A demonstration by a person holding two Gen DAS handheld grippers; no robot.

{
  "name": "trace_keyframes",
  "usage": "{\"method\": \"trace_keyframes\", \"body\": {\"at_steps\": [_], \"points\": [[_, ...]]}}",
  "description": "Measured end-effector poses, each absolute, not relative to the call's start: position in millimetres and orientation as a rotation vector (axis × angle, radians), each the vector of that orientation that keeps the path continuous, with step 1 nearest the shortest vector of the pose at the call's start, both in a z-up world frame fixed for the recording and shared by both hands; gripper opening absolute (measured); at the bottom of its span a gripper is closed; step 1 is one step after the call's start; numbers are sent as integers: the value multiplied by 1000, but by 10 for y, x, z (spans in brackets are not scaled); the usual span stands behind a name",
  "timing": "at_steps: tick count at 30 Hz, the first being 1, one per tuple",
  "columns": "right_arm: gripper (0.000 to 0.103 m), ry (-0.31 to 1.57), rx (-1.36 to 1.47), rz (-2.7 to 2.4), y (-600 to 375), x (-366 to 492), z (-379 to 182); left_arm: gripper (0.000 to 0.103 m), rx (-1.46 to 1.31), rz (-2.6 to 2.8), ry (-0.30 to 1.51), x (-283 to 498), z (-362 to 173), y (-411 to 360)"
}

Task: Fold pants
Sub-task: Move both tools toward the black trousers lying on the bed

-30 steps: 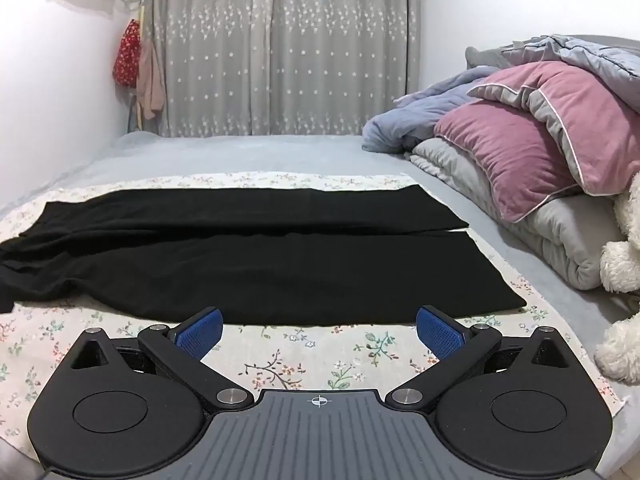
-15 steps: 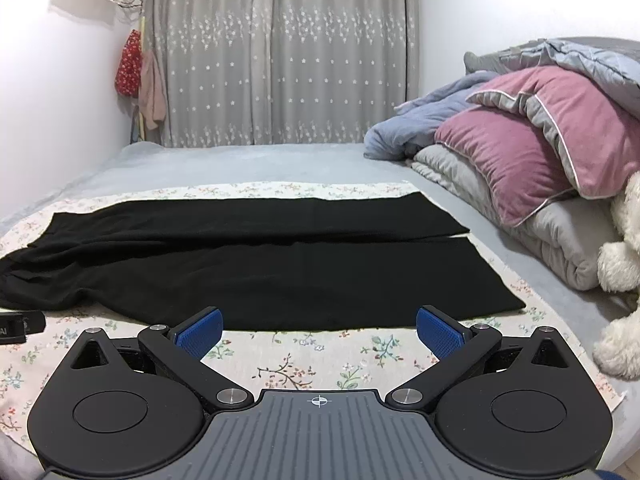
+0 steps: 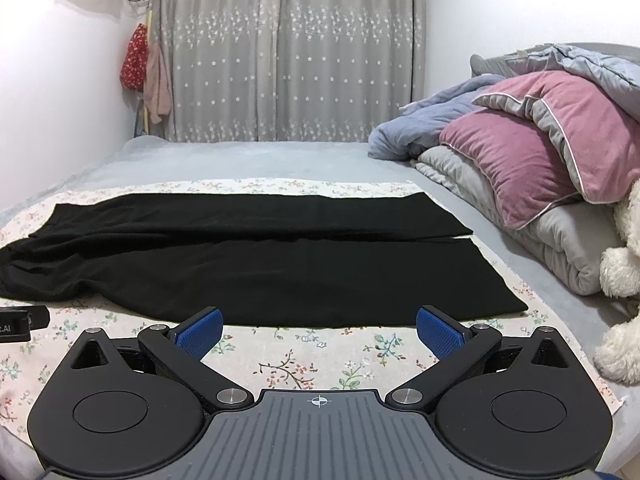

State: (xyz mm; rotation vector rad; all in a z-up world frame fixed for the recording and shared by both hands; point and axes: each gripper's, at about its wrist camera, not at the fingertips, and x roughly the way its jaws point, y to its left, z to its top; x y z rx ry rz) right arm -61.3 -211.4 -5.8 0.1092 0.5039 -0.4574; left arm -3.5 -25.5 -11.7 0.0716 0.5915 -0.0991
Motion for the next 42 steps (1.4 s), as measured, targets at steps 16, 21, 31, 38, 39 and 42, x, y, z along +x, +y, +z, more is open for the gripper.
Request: {"method": "trace_keyframes", "body": {"at_steps": [16, 21, 31, 38, 39, 42], "points": [[103, 506, 81, -458, -2083, -591, -83, 103, 72, -106, 595, -36, -141, -263], [103, 507, 60, -458, -2078, -581, -85, 103, 74, -107, 599, -34, -148, -260], [103, 510, 45, -456, -2055, -582, -103, 103, 72, -110, 608, -28, -162, -253], [103, 515, 35, -450, -2038, -582, -106, 103, 78, -107, 613, -23, -167, -263], [103, 516, 33, -449, -2035, -582, -106, 103, 78, -107, 614, -22, -166, -267], [103, 517, 28, -447, -2021, -581, -105, 103, 77, -106, 614, -22, -166, -269]]}}
